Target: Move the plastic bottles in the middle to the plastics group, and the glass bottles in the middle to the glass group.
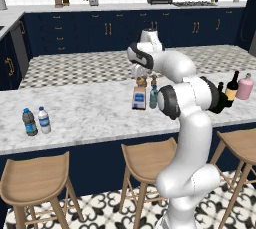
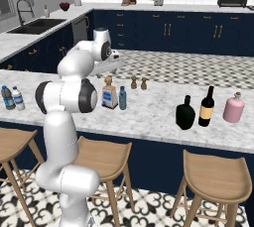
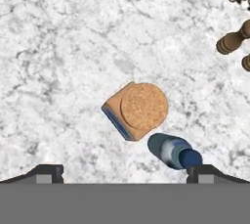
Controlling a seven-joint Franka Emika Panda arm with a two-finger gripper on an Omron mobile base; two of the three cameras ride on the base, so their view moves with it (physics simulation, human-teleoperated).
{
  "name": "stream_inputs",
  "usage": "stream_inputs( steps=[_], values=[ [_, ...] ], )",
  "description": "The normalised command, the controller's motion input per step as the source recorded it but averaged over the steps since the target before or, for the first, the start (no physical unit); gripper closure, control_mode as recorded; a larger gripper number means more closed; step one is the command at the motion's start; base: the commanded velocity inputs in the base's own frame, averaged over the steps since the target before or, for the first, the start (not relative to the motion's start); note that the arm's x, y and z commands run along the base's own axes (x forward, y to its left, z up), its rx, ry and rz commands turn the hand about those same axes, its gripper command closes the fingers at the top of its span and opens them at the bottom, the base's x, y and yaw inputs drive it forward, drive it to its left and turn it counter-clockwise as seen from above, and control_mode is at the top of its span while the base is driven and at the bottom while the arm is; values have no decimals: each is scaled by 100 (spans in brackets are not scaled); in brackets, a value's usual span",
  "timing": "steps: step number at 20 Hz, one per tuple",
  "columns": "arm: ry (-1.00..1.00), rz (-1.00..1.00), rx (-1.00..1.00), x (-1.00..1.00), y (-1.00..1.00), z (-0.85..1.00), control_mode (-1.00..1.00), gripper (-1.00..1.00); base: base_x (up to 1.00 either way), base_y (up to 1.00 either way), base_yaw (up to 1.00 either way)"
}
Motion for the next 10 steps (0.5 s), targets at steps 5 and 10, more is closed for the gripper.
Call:
stream_inputs(
  steps=[5, 10],
  values=[
    [2, -3, 4, 50, 0, 2, -100, -100, 0, 0, 0],
    [13, -3, 0, 53, 0, 3, -100, -100, 0, 0, 0]
  ],
)
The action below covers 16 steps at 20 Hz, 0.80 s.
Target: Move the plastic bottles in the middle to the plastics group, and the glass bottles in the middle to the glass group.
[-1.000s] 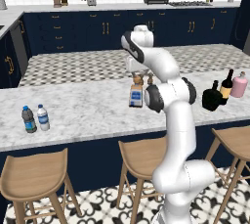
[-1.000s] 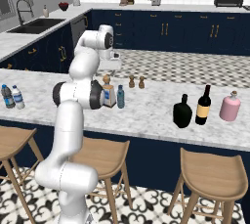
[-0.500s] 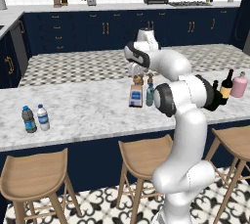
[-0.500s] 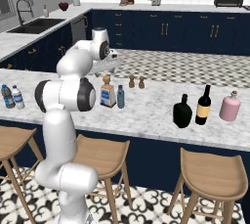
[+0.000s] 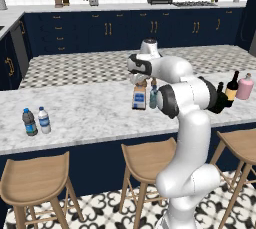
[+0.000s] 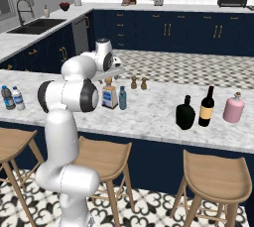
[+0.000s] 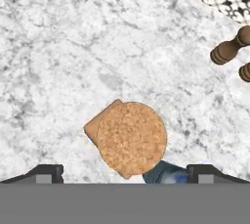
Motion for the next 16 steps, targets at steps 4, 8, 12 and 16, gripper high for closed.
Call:
stream_inputs(
  steps=[4, 8, 12, 16],
  values=[
    [0, -11, 2, 24, 0, 16, -100, -100, 0, 0, 0],
    [0, -13, 1, 9, 1, 0, -100, -100, 0, 0, 0],
    [0, -11, 5, -21, 3, -18, -100, -100, 0, 0, 0],
    [0, -9, 0, 0, 12, -10, -100, -100, 0, 0, 0]
  ],
)
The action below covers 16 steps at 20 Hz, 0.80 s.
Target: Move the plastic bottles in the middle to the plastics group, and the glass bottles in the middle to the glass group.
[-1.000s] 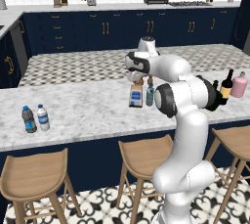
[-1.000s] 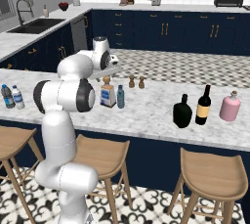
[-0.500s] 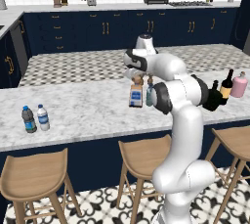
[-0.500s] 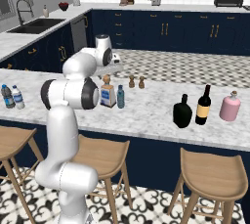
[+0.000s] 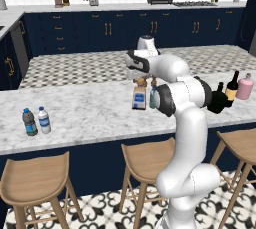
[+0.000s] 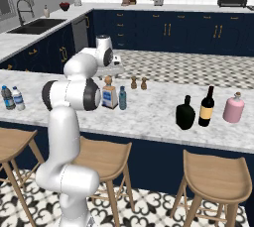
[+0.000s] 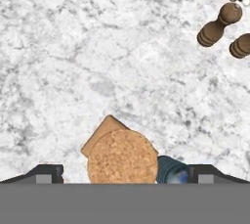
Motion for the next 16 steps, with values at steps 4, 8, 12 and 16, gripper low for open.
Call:
stream_inputs(
  steps=[4, 8, 12, 16],
  values=[
    [0, -11, 0, 1, 5, -14, -100, -100, 0, 0, 0],
    [0, -9, 0, 0, 0, -36, -100, -100, 0, 0, 0],
    [0, -7, 0, 0, 0, -24, -100, -100, 0, 0, 0],
    [0, -3, 0, 0, 0, -2, -100, 100, 0, 0, 0]
  ],
)
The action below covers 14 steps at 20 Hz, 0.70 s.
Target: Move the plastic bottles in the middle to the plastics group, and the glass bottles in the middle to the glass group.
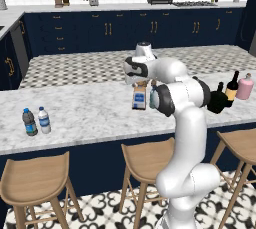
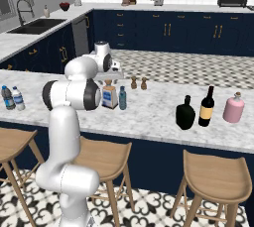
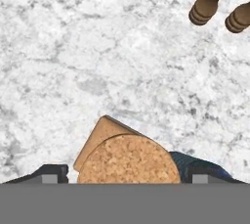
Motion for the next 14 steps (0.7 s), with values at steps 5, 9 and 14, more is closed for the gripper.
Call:
stream_inputs(
  steps=[5, 9, 14],
  values=[
    [0, 0, 0, -2, 0, 0, -100, 100, 0, 0, 0],
    [-1, 1, 0, -54, 4, 19, -100, 100, 0, 0, 0],
    [0, 7, 0, -94, 13, 31, -100, 100, 0, 0, 0]
  ],
)
